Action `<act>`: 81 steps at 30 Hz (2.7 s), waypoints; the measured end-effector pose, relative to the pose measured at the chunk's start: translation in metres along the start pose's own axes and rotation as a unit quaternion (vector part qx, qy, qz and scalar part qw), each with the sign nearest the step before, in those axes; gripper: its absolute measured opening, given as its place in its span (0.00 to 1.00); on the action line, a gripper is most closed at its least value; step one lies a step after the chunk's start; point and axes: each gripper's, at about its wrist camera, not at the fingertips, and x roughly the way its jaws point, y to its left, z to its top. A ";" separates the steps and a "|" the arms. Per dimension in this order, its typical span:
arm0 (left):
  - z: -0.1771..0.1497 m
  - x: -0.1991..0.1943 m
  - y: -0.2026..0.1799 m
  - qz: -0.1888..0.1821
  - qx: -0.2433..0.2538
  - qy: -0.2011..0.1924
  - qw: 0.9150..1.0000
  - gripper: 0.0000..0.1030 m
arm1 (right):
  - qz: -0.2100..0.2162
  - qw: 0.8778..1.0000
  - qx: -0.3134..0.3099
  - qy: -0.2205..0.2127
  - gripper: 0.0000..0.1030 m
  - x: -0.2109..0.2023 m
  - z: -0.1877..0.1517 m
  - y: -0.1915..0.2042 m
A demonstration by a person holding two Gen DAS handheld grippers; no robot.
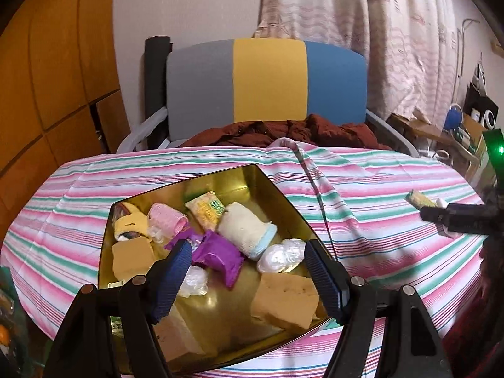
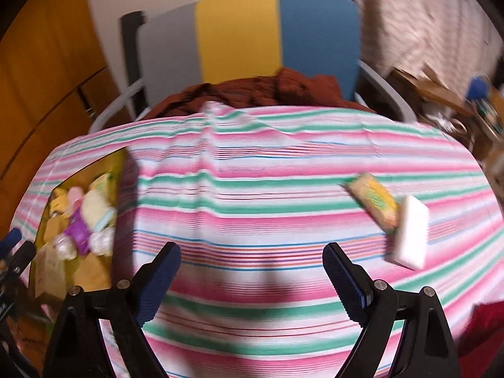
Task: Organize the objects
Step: 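Withdraw both open tools from the tray toward the white sponge and cracker packet, then grasp the white sponge with the right tool, then grasp the WEIDAN cracker packet with the left tool while right tool holds white sponge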
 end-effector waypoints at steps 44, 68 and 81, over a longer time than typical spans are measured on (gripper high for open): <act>0.042 0.089 -0.211 -0.222 0.080 0.139 0.962 0.59 | -0.132 0.950 0.281 -0.016 0.56 0.008 0.004 -0.239; 0.083 0.245 -0.367 -0.184 -0.057 0.295 0.936 0.72 | 0.022 0.921 0.371 -0.114 0.57 -0.009 0.000 -0.261; 0.060 0.241 -0.398 -0.150 0.115 0.256 0.948 0.52 | 0.029 0.923 0.370 -0.104 0.57 -0.003 -0.001 -0.267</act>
